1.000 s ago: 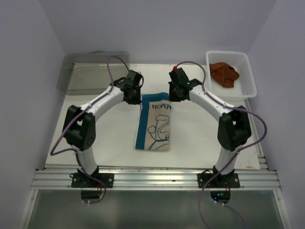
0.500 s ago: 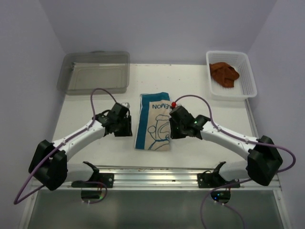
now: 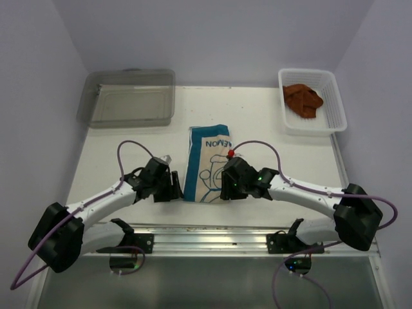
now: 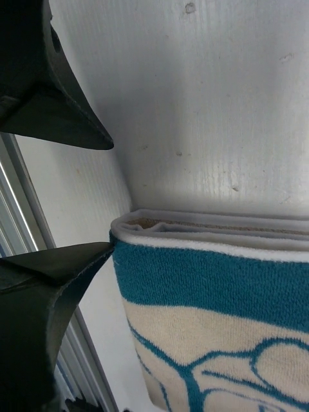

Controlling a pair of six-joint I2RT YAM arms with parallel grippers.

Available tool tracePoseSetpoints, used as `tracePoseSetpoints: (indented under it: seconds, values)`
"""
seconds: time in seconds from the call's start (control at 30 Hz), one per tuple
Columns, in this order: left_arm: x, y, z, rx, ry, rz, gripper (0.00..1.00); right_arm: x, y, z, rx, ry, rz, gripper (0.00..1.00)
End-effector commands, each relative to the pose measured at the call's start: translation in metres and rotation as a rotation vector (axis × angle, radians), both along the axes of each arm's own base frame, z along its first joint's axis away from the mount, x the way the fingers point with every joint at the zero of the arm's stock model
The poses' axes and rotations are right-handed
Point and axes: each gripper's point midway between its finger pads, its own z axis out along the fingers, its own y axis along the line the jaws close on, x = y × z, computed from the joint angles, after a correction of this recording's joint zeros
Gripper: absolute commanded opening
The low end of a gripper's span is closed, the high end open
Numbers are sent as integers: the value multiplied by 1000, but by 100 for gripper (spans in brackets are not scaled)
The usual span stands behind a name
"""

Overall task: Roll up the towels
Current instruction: Fold the towel

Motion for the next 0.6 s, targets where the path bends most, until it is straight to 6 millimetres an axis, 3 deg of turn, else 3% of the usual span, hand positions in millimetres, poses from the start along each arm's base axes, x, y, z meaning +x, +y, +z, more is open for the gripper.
tracePoseSetpoints:
  seconds: [0.0,0.2,0.4,0.57]
  values:
    - [17,-19,20,-100,-85,25,63,6,14,-2,54,-5,-26,44]
    - [15,-20,12,-82,-58,17,64,6,5,-23,-11,15,-59,43]
    - [20,-9,21,7,-119,8,52,4,-2,-3,-136,-94,18,43]
    - [30,-2,35,70,-157,16,50,1,-1,11,-273,-220,123,43]
